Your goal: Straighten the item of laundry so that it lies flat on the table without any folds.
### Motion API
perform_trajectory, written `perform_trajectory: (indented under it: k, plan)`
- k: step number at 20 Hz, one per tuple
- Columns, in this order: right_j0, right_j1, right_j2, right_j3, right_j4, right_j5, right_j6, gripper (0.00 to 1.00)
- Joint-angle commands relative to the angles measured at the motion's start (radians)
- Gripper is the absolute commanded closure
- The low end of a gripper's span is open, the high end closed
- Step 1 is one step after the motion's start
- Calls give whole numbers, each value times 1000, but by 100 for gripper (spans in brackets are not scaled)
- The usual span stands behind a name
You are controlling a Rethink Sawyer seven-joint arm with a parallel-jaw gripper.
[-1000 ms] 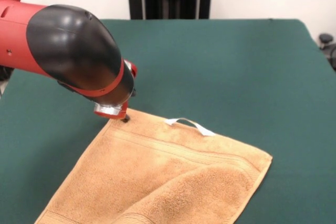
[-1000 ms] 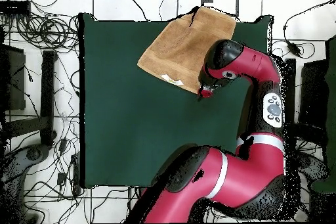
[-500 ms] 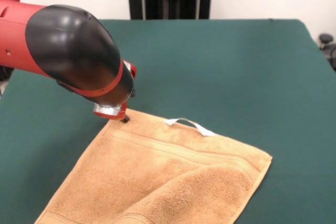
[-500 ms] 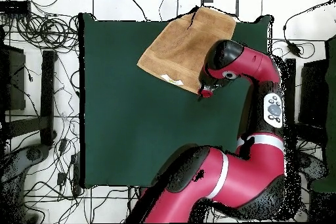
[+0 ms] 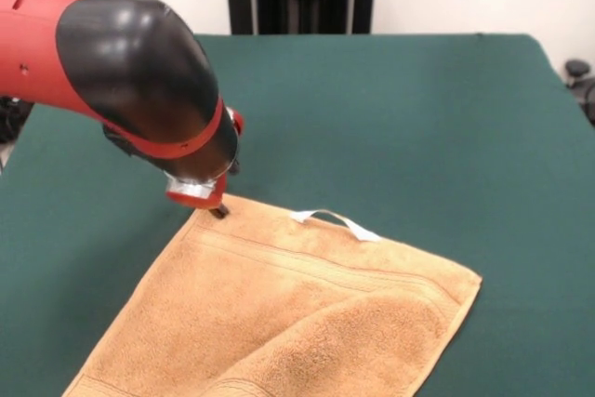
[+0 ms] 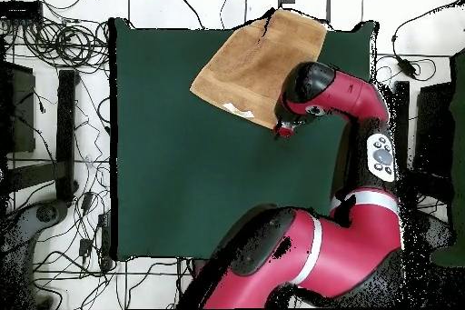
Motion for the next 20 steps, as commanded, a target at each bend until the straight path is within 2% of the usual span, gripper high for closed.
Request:
perform_trajectory:
  k: [1, 12, 20]
  plan:
    - [4, 167, -17, 287, -219, -646, 283, 0]
    - [28, 161, -49, 321, -222, -740, 348, 0]
    - [23, 159, -49, 343, -210, -797, 351, 0]
